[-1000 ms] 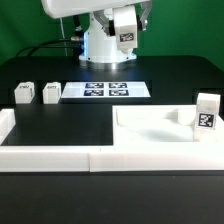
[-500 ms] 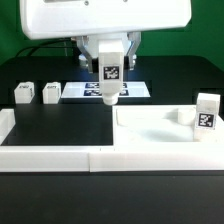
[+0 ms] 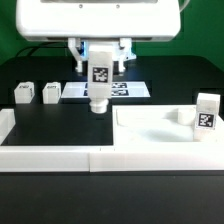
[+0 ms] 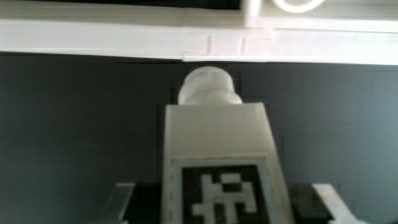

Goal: Assemble square table

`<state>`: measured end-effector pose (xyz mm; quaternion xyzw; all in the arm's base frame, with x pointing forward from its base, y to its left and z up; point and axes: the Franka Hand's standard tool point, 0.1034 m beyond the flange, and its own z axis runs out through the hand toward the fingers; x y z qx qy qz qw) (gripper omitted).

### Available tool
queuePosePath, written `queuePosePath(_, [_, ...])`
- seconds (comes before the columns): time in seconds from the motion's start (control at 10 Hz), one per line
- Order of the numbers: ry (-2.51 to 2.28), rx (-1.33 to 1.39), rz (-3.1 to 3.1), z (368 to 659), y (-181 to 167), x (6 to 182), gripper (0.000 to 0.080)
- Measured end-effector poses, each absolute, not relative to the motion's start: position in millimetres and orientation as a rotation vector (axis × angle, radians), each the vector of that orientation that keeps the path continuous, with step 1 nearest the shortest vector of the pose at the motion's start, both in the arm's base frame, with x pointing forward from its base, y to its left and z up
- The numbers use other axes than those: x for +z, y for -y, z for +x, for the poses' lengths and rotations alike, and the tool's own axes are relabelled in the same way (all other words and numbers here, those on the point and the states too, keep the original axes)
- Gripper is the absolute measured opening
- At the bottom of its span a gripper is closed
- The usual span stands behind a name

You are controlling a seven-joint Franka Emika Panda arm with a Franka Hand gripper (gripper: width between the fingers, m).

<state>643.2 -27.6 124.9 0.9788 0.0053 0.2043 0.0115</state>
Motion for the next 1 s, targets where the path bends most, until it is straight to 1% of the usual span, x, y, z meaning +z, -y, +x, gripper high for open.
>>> queuePosePath(0.2, [-0.032,0.63,3.072,634.0,7.4,106.6,0.0284])
queuePosePath(0.3, [-0.027,0.629,3.088,632.4,2.8,103.1,0.0284])
queuePosePath(0.8, [-0.021,0.642,3.082,630.3,6.5,101.5,0.0284])
queuePosePath(0.9, [0.009,0.664,3.08,621.2,10.1,94.9,0.0284])
queuePosePath(1.0, [0.01,0.679,3.077,616.3,6.3,87.2,0.0284])
